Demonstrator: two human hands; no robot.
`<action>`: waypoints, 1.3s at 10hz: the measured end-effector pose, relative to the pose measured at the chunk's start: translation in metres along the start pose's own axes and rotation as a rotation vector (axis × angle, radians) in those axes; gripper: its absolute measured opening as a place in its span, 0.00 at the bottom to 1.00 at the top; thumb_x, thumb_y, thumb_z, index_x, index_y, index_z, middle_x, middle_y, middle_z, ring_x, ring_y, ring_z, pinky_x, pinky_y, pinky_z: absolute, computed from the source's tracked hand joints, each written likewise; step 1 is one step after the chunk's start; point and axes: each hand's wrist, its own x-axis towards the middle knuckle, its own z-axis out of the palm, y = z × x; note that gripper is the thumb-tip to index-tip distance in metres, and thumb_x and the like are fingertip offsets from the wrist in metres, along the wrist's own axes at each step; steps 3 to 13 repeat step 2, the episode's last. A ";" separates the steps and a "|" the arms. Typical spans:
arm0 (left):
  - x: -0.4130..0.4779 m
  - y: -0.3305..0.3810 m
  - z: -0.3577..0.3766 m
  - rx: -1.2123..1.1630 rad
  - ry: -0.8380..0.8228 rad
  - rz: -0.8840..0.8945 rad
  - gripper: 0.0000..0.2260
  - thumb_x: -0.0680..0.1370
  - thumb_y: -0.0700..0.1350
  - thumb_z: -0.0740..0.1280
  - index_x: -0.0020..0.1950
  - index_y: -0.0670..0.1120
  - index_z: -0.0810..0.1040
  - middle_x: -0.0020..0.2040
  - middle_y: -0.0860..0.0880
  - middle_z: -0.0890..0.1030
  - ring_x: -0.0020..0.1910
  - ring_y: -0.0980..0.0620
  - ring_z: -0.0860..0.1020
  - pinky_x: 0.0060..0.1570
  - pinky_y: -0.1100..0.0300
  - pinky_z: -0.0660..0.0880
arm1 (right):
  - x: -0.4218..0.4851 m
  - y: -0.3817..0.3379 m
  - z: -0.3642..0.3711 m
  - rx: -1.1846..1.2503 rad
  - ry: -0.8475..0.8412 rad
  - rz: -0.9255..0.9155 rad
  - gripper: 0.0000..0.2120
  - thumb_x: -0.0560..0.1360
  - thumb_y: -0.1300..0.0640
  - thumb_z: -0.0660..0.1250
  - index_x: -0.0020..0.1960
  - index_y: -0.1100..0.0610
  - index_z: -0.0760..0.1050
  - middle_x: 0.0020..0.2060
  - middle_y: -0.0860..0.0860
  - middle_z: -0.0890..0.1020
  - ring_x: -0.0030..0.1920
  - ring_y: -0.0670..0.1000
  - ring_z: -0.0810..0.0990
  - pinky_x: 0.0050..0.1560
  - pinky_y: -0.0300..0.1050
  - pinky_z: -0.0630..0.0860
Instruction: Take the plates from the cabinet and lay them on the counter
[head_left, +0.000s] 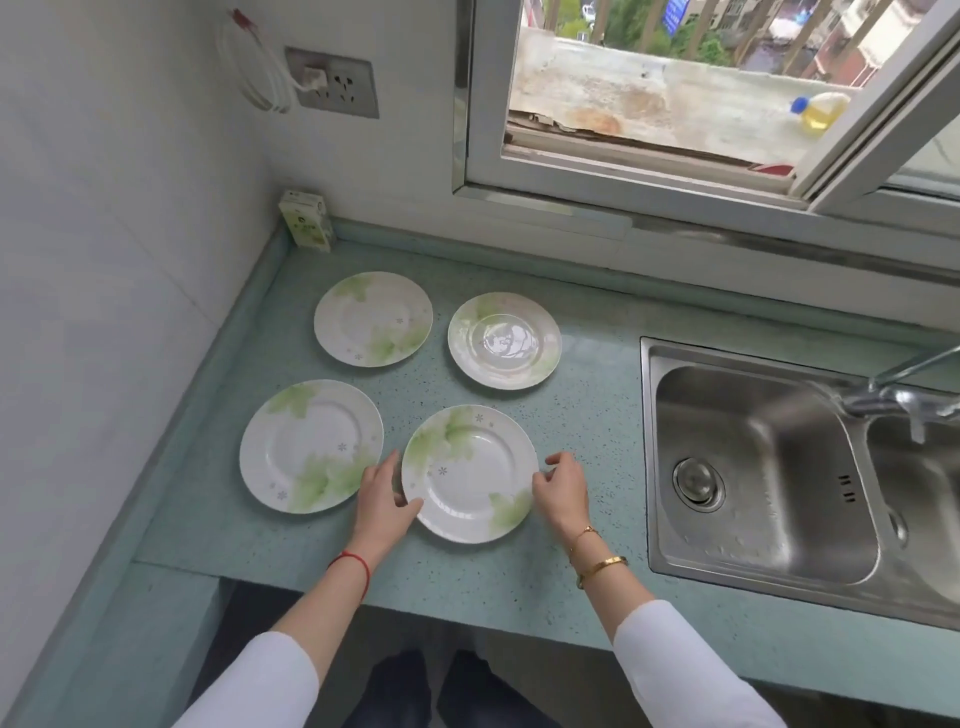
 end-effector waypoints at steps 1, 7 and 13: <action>-0.021 -0.002 -0.012 -0.097 0.084 -0.019 0.31 0.75 0.41 0.73 0.77 0.46 0.66 0.69 0.45 0.71 0.52 0.50 0.79 0.58 0.57 0.76 | -0.010 -0.004 -0.015 0.118 0.032 -0.022 0.14 0.76 0.60 0.63 0.61 0.60 0.72 0.51 0.57 0.79 0.52 0.56 0.78 0.51 0.48 0.74; -0.043 -0.004 -0.023 -0.200 0.212 0.016 0.26 0.76 0.42 0.73 0.72 0.47 0.71 0.67 0.48 0.74 0.54 0.52 0.79 0.48 0.69 0.74 | -0.021 -0.010 -0.028 0.250 0.063 -0.080 0.11 0.77 0.58 0.65 0.59 0.59 0.74 0.48 0.54 0.78 0.49 0.54 0.78 0.48 0.47 0.75; -0.043 -0.004 -0.023 -0.200 0.212 0.016 0.26 0.76 0.42 0.73 0.72 0.47 0.71 0.67 0.48 0.74 0.54 0.52 0.79 0.48 0.69 0.74 | -0.021 -0.010 -0.028 0.250 0.063 -0.080 0.11 0.77 0.58 0.65 0.59 0.59 0.74 0.48 0.54 0.78 0.49 0.54 0.78 0.48 0.47 0.75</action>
